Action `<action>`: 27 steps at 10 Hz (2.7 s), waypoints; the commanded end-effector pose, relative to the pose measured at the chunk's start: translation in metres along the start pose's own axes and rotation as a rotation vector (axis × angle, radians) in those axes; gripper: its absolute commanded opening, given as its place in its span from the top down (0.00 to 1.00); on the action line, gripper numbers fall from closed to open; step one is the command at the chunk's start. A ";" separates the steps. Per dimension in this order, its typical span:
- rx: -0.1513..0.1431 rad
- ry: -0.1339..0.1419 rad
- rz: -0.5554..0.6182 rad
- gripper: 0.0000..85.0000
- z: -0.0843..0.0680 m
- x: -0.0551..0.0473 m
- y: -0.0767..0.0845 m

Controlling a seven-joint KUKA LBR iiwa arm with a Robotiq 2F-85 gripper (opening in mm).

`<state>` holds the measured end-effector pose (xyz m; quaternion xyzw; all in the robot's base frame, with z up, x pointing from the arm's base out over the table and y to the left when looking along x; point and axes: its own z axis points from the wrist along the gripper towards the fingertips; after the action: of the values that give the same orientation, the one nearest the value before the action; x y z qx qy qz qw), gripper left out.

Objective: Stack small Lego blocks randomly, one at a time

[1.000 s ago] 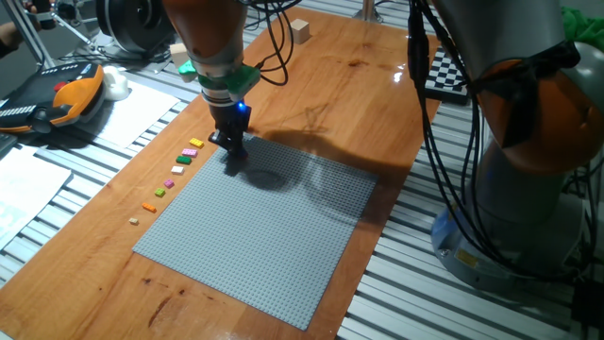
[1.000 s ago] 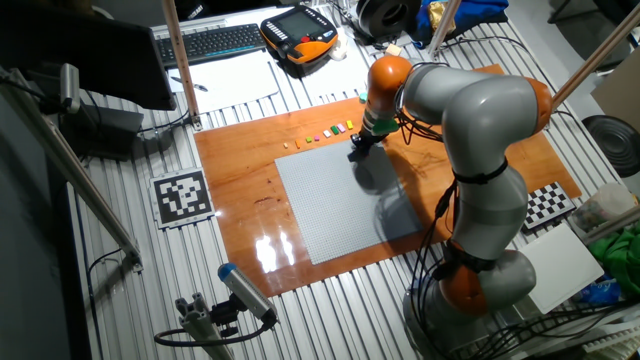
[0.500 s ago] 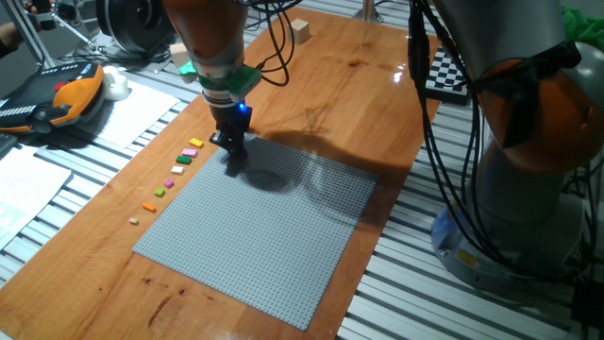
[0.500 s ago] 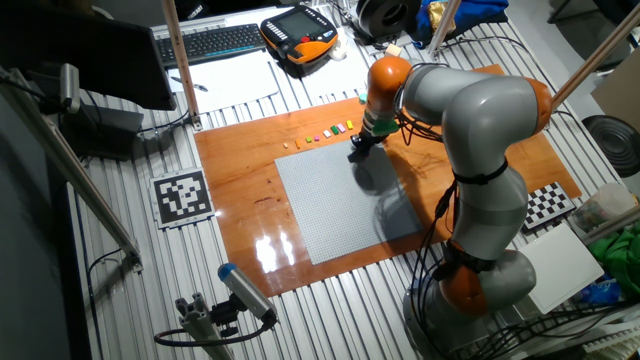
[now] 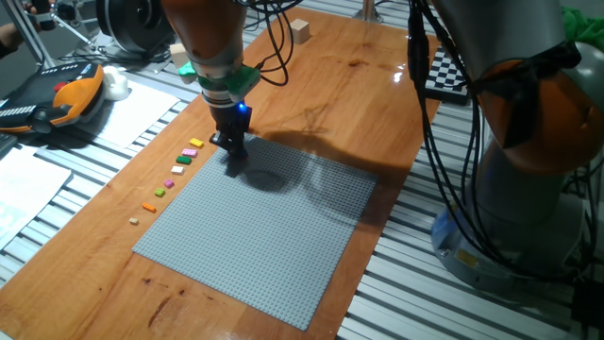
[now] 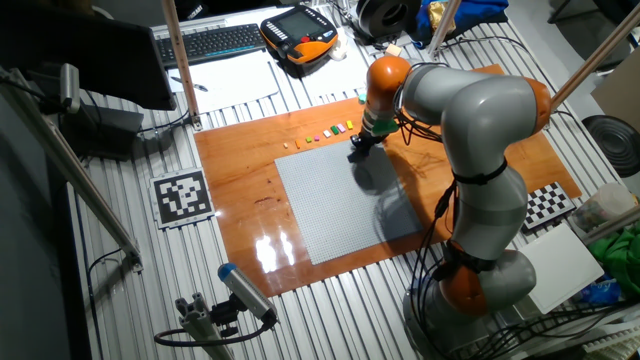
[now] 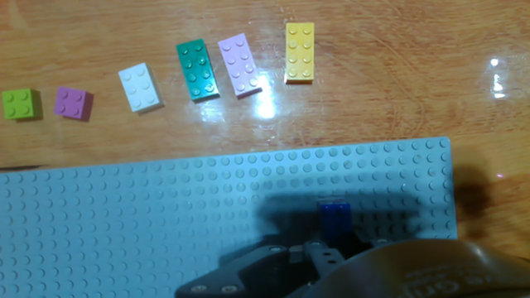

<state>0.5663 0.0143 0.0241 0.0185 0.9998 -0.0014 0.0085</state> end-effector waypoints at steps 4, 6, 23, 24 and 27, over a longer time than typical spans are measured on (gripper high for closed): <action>-0.026 0.008 0.004 1.00 0.005 -0.002 -0.001; -0.027 0.012 0.007 1.00 0.005 -0.002 0.000; -0.030 0.021 0.025 0.80 0.003 0.001 0.007; -0.031 0.023 0.025 0.80 0.002 0.000 0.007; -0.031 0.026 0.035 0.60 0.000 0.000 0.007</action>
<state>0.5628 0.0229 0.0210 0.0348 0.9993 0.0146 -0.0087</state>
